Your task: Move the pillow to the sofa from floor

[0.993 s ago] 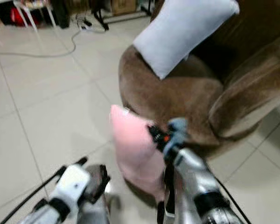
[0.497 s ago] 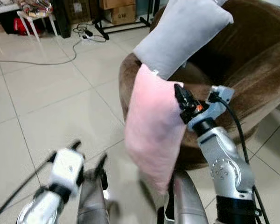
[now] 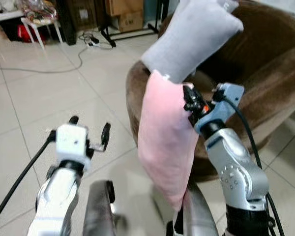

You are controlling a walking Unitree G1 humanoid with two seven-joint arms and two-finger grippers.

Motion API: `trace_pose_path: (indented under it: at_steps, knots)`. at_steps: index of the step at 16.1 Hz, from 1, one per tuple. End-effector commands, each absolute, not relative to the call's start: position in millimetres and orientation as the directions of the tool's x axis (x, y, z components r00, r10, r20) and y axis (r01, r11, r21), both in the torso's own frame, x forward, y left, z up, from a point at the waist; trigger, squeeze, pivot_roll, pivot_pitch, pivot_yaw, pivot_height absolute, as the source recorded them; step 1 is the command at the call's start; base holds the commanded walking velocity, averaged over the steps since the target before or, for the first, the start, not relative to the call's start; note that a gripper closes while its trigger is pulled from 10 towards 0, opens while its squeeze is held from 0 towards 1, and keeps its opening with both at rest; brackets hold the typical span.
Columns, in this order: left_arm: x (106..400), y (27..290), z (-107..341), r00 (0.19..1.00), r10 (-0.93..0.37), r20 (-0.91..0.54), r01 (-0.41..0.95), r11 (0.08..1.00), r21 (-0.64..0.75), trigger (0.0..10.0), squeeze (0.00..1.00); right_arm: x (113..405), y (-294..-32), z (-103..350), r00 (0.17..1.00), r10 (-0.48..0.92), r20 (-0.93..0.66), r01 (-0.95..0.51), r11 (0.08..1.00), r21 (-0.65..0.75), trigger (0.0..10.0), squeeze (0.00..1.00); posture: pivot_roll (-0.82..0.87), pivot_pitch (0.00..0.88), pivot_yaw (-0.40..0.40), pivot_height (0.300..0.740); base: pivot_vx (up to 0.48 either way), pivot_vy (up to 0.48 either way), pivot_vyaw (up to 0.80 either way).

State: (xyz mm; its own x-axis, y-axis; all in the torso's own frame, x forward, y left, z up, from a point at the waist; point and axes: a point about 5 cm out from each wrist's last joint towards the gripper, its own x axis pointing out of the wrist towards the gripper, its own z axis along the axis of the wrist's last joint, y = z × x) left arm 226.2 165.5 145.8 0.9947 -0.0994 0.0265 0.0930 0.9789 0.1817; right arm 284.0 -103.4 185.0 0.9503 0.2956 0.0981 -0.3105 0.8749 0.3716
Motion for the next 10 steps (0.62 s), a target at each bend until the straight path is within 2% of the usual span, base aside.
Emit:
trace_pose_path:
  at_steps: [1,5,10]
  knots:
    - [229,158,145,0.992,-0.125,0.024,0.118,0.973,0.201,10.0,0.36,283,-103,194,0.947,0.293,0.129,-0.32,0.879,0.353,10.0,0.0,0.07,0.0,-0.031,0.607,0.0,0.0,0.0]
    - [241,154,150,0.99,-0.128,0.053,0.115,0.972,0.204,10.0,0.36,285,-114,196,0.958,0.255,0.133,-0.286,0.895,0.343,10.0,0.0,0.05,0.0,-0.027,0.647,0.0,0.0,0.0]
    - [247,148,159,0.986,-0.14,0.088,0.118,0.97,0.214,10.0,0.35,289,-114,218,0.947,0.239,0.214,-0.305,0.88,0.365,10.0,0.0,0.06,0.0,-0.031,0.697,0.0,0.0,0.0]
